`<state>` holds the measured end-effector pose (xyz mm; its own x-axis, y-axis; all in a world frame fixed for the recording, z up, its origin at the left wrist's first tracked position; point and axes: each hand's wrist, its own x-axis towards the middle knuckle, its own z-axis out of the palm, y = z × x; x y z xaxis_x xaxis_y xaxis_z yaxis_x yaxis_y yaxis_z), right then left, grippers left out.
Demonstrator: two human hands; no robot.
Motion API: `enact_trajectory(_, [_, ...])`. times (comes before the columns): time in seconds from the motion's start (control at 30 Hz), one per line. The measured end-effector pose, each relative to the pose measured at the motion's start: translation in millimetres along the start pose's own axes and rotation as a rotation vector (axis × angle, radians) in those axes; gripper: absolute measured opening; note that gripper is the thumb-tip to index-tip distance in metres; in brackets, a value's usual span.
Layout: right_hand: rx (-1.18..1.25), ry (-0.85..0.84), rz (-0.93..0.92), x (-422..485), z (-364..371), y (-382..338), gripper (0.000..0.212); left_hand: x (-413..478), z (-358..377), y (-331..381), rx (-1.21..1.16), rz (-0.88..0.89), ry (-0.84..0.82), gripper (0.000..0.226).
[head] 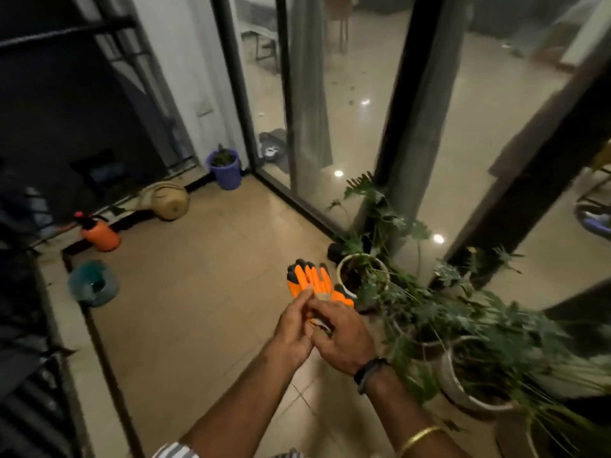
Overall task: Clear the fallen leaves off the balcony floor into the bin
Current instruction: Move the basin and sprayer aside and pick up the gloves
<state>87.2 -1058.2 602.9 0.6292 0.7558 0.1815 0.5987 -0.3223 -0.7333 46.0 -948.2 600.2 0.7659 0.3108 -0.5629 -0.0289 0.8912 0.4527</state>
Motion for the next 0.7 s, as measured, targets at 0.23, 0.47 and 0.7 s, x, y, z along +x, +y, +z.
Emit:
enact_trajectory(0.23, [0.141, 0.295, -0.022, 90.8, 76.5, -66.4, 0.02, 12.5, -39.1, 133.3, -0.157, 0.088, 0.265, 0.047])
enact_trajectory(0.47, [0.775, -0.082, 0.674, 232.7, 147.9, -79.6, 0.077, 63.2, -81.2, 254.0, -0.354, 0.295, 0.408, 0.044])
enact_trajectory(0.7, [1.128, -0.456, 0.916, 394.0, 210.8, -118.1, 0.031, 128.6, -102.1, 383.3, -0.478, 0.521, 0.429, 0.038])
